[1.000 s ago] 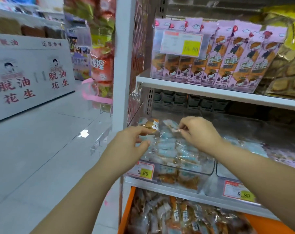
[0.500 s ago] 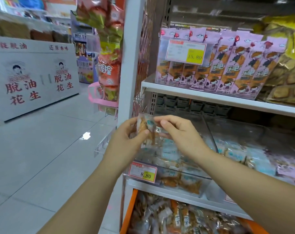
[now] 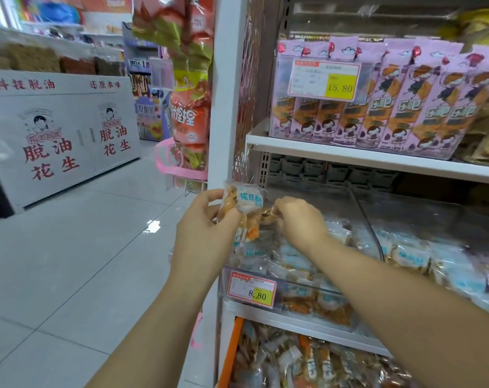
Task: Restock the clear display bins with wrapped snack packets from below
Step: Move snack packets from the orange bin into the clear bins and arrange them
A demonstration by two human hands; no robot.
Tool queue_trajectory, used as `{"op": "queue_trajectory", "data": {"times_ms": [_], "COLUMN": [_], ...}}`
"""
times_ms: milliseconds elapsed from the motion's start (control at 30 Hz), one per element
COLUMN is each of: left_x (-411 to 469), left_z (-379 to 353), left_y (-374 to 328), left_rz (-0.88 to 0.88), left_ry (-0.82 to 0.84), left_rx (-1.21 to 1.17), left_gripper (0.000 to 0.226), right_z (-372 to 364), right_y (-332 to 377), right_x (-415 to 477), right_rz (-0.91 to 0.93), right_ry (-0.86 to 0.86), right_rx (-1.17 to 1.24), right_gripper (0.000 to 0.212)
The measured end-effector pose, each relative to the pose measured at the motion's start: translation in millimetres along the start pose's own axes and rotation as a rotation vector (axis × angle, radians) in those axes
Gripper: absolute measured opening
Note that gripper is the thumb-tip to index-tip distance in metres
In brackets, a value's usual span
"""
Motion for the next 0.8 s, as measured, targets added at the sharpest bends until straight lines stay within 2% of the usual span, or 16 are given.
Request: {"op": "queue_trajectory", "data": {"times_ms": [100,233,367,467,533,600,667,733,800], "left_x": [-1.4,-10.3,-27.3,-47.8,-62.6,-75.4,-82.8,-84.6,-85.3], "left_z": [-1.0,-7.9,-33.7,-70.3,-93.9,-114.8,-133.0,-150.7,-165.8], "left_y": [0.6,3.9,14.1,12.1,3.4,-4.3,-12.3,-22.8,-33.5], "left_rz": [0.008,0.032,0.139,0.229,0.242,0.272,0.335,0.399,0.441], "left_ry": [0.008,-0.001,0.025,0.108,0.153,0.182,0.220,0.283,0.352], "left_rx": [-0.027,-0.066,-0.174,-0.313,-0.385,-0.496,-0.637,-0.788,-0.841], "left_gripper": [0.011,0.016,0.021,0.022,0.021,0.023,0.022,0.030,0.035], "right_z": [22.2,59.7,84.5,91.7,95.9,99.6,104.1,110.7,115.5], "right_y": [-19.1,-46.8,-61.3,-60.1,-62.4,-73.5,-91.4,-112.3,-132.3], "right_x": [-5.6,-37.4,-84.4,-123.2,-145.1,-159.7,-167.7,-172.6,-176.6], "right_rz": [-0.079,-0.144,-0.207,-0.117,0.000,0.086,0.088,0.056,0.030], "right_ry": [-0.101,-0.253,-0.243,-0.136,-0.133,-0.149,-0.132,-0.134,-0.157], "right_rx": [0.219,0.537,0.762,0.799,0.757,0.731,0.725,0.724,0.724], "right_gripper": [0.006,0.018,0.014,0.018,0.028,0.028,0.017,0.017,0.019]}}
Point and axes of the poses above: each hand's wrist, its own x-axis towards the middle knuckle, its own z-axis out of the back of the hand, y = z × x, the point moved 7 cm from there along x, towards the middle knuckle, and after that the axes turned 12 degrees about -z, right-handed, at the moved point
